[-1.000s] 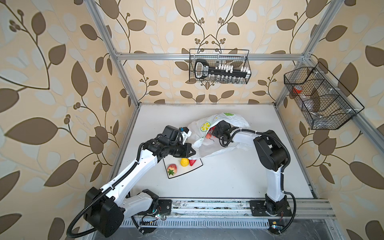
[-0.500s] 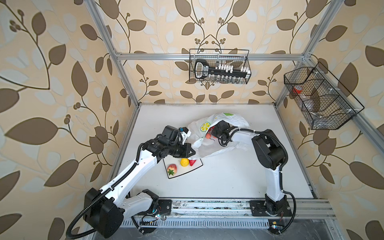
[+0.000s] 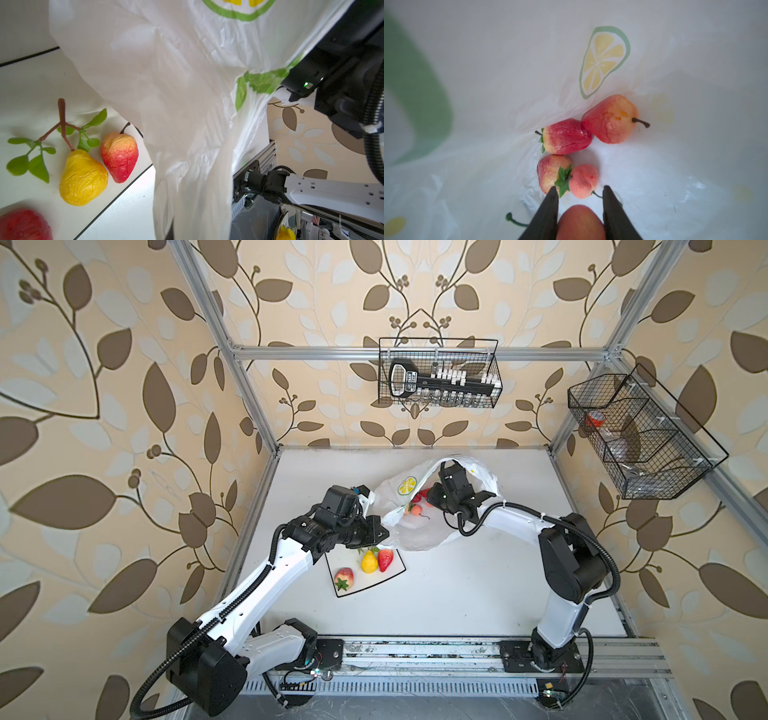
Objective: Take the fake fruits out of the plastic bag
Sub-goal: 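Close the right gripper on a small round red fruit in the bag, then lift the small round fruit out of the bag with the right gripper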
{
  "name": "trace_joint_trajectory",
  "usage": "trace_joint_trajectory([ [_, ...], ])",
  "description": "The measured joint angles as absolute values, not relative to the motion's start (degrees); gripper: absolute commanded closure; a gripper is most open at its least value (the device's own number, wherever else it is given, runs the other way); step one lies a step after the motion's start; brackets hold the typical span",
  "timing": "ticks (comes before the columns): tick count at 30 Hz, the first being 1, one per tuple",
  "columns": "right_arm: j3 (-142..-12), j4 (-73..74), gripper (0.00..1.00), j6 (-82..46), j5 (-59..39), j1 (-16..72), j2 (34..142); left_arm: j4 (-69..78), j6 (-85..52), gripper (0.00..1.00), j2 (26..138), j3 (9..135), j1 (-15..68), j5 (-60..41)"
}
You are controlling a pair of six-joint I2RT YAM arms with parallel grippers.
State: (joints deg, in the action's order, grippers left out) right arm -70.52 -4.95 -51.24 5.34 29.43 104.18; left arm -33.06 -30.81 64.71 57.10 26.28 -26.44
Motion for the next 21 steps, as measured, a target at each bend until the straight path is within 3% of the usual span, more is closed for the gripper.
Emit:
trace_joint_trajectory([
  [21,-56.45,-5.17,0.65,-51.55,-8.21,29.06,83.94,-31.79,-31.70,1.00,72.44,64.23,26.26,-23.46],
])
